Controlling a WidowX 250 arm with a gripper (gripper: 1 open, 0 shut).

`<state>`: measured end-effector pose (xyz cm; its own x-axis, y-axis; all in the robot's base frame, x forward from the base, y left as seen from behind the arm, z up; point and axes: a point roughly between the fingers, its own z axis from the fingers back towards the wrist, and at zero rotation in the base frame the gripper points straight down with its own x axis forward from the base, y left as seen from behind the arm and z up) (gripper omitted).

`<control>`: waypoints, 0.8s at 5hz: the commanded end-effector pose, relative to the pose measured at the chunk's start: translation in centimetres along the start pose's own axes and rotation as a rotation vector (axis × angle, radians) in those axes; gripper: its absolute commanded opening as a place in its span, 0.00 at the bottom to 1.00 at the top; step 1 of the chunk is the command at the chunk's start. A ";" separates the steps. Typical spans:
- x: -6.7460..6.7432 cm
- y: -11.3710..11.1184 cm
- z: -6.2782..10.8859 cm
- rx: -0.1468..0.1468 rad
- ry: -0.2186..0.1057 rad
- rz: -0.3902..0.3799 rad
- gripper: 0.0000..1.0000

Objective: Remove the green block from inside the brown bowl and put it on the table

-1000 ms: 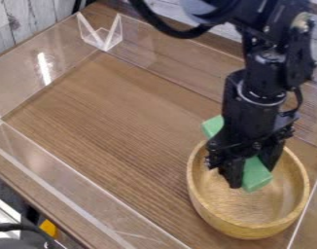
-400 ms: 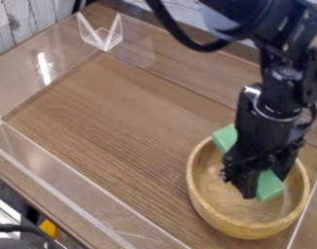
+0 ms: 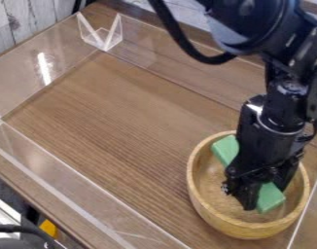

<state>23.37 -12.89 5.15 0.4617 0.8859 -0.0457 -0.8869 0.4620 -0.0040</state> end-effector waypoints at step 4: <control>-1.5 -0.9 5.6 -0.068 0.019 -0.111 0.00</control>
<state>22.88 -14.04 9.04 0.5492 0.8331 -0.0662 -0.8352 0.5498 -0.0105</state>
